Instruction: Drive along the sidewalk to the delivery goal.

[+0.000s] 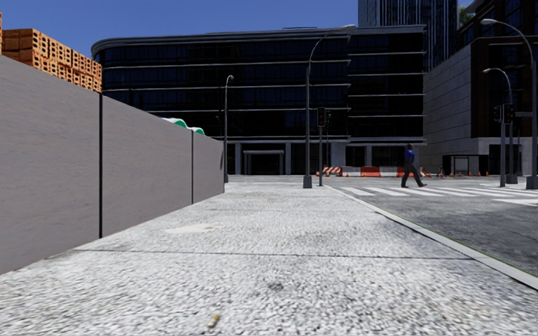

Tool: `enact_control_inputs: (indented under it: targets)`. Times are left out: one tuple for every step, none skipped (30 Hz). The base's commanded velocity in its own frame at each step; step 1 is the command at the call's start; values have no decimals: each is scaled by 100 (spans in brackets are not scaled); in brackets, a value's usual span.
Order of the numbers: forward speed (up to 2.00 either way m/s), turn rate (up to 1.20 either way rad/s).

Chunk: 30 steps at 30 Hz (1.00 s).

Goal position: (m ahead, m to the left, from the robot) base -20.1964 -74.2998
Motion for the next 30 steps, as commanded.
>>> enact_control_inputs:
  targets:
    - [156, 0]
    - [156, 0]
    - [156, 0]
    - [156, 0]
    - [156, 0]
    - [156, 0]
    - [156, 0]
    - [156, 0]
    - [156, 0]
    - [156, 0]
    - [156, 0]
    - [156, 0]
    - [156, 0]
    - [156, 0]
    - [156, 0]
    - [156, 0]
    - [156, 0]
    - [156, 0]
    - [156, 0]
    - [156, 0]
    - [156, 0]
    - [156, 0]
    - [156, 0]
    - [156, 0]
    - [156, 0]
    - [156, 0]
    - [156, 0]
    - [156, 0]
    - [156, 0]
    - [156, 0]
